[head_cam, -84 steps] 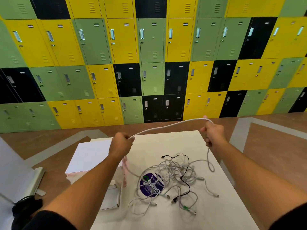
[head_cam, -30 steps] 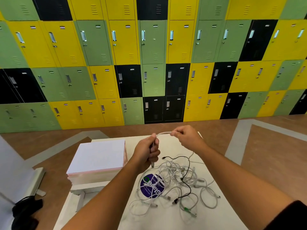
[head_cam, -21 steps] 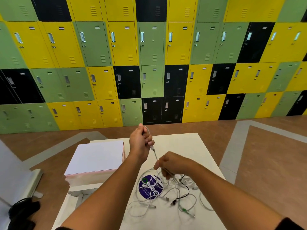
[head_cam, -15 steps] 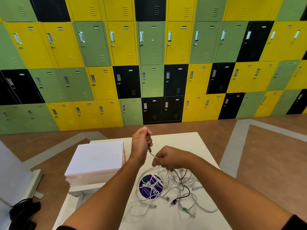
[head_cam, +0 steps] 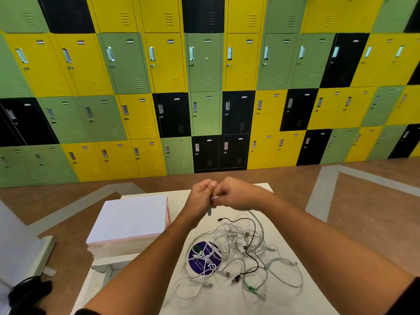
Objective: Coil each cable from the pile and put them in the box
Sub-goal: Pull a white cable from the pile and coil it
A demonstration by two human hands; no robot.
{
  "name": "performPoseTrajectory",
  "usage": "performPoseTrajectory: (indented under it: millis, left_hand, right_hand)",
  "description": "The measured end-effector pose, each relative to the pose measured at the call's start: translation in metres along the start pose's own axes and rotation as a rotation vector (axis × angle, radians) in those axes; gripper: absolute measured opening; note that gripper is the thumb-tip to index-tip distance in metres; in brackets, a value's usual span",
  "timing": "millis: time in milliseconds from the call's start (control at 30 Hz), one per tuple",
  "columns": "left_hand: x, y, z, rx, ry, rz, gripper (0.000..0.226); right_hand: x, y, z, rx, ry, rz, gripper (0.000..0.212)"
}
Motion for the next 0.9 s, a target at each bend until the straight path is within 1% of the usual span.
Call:
performPoseTrajectory:
  millis: [67, 167, 233, 300, 400, 567, 633, 700, 800, 900]
  left_hand:
    - [0.001, -0.002, 0.004, -0.04, -0.064, 0.034, 0.036]
    - [0.005, 0.002, 0.007, -0.144, -0.147, 0.226, 0.038]
    - [0.007, 0.01, 0.009, -0.18, -0.184, 0.307, 0.039]
    - [0.009, 0.017, 0.012, -0.194, -0.218, 0.39, 0.04]
    - [0.01, 0.021, 0.015, -0.221, -0.233, 0.517, 0.04]
    - [0.009, 0.014, 0.02, -0.231, -0.23, 0.584, 0.036]
    - [0.007, 0.015, 0.022, -0.228, -0.254, 0.568, 0.036]
    - [0.008, 0.021, 0.023, -0.215, -0.273, 0.554, 0.037]
    - [0.008, 0.027, 0.02, -0.217, -0.247, 0.596, 0.039]
    - [0.006, 0.025, 0.017, -0.196, -0.19, 0.593, 0.037]
  right_hand:
    - [-0.014, 0.004, -0.002, 0.017, 0.101, 0.004, 0.01]
    - [-0.033, 0.009, -0.002, 0.027, 0.282, -0.031, 0.009]
    - [-0.039, 0.01, -0.001, -0.01, 0.332, -0.058, 0.007]
    - [-0.039, 0.011, -0.001, -0.06, 0.33, -0.121, 0.005]
    - [-0.037, 0.014, 0.0, -0.081, 0.297, -0.203, 0.01]
    - [-0.039, 0.008, 0.002, -0.154, 0.332, -0.219, 0.013]
    - [-0.04, 0.006, 0.002, -0.177, 0.343, -0.243, 0.012]
    - [-0.04, 0.008, 0.003, -0.174, 0.358, -0.278, 0.013]
    - [-0.039, 0.013, 0.004, -0.147, 0.379, -0.356, 0.015]
    - [-0.03, 0.017, 0.002, -0.049, 0.3, -0.433, 0.021]
Point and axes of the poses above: each hand's wrist, its own z-axis away from the middle knuckle, its own x-axis out of the palm, y = z × x, the point moved 5 cm from there along -z, towards the middle knuckle
